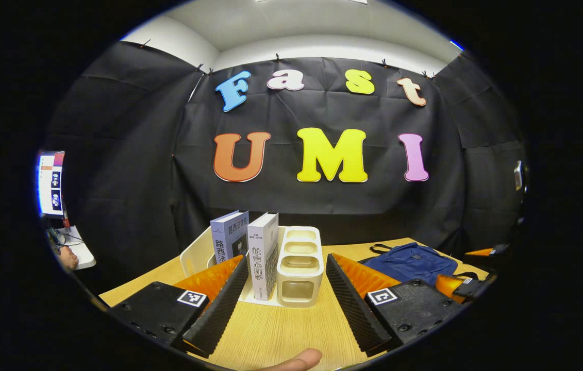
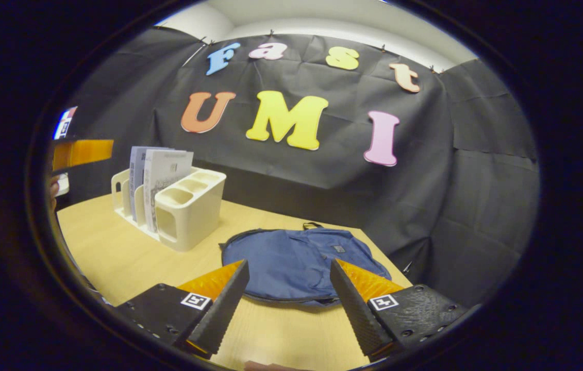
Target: Open the schoolbag, grab two books from the bookshelf and put them into the schoolbag.
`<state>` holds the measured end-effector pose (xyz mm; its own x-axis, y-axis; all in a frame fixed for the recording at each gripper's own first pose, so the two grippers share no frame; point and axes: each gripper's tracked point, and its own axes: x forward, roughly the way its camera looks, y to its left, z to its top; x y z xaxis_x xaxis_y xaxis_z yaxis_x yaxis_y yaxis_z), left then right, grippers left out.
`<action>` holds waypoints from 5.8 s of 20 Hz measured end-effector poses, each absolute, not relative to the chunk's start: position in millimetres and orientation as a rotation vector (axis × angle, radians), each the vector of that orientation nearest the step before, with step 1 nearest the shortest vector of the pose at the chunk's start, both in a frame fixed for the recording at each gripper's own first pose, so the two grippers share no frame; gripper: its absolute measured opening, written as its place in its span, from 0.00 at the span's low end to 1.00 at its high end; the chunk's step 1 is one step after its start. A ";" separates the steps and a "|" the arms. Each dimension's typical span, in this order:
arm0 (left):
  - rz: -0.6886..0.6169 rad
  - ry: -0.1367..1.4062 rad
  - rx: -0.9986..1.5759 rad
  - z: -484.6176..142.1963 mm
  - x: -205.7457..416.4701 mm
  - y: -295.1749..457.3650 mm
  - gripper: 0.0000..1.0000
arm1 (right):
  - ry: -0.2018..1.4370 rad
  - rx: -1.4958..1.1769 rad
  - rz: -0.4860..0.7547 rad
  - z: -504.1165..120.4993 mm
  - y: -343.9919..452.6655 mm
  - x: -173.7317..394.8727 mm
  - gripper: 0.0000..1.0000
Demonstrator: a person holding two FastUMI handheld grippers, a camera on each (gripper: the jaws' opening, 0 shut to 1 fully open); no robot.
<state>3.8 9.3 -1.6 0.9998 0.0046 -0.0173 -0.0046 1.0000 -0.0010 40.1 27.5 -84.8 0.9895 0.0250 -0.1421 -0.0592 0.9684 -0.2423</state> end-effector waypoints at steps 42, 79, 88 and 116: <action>0.067 0.043 -0.082 -6.3 16.3 57.3 0.97 | 0.255 -1.135 -0.240 -129.5 80.5 211.2 0.77; 0.067 0.265 -0.095 43.9 212.4 82.2 0.96 | 0.169 -0.126 0.141 -2.1 -59.4 221.8 0.07; -0.048 0.462 0.065 25.8 263.4 50.0 0.95 | 0.162 0.017 0.158 10.5 -107.2 220.4 0.07; -0.064 1.087 0.253 -61.7 227.2 53.0 0.46 | 0.110 -0.012 0.210 -0.8 -103.6 214.9 0.08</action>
